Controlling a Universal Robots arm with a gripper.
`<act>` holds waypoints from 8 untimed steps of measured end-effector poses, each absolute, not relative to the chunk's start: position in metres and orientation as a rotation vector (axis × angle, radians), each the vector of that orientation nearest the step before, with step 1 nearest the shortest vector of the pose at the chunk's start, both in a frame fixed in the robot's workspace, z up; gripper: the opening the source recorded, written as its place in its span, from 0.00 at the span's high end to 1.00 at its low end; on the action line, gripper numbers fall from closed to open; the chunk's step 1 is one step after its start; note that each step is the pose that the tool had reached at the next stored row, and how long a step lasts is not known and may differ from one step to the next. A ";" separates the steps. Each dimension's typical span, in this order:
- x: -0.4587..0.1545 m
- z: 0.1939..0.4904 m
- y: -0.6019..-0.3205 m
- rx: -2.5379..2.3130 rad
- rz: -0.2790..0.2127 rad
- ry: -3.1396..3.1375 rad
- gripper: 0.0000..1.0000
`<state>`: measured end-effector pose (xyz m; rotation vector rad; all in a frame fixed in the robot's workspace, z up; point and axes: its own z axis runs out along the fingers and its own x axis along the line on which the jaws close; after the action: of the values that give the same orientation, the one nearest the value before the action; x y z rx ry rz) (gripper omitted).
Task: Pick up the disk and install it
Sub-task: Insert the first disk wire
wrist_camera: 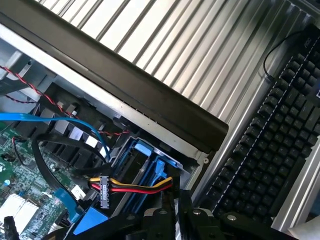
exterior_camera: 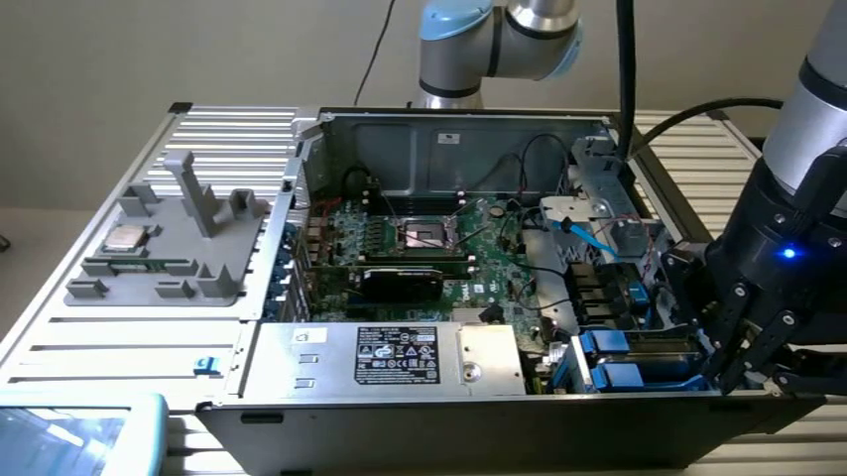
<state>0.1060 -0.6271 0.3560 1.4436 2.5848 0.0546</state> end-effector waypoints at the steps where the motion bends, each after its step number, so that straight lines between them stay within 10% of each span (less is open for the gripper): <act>1: 0.106 0.356 -0.627 1.443 0.049 2.582 0.84; 8: 0.106 0.356 -0.627 1.435 -0.004 2.565 0.84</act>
<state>0.1058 -0.6269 0.3559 1.4353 2.5649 -0.0040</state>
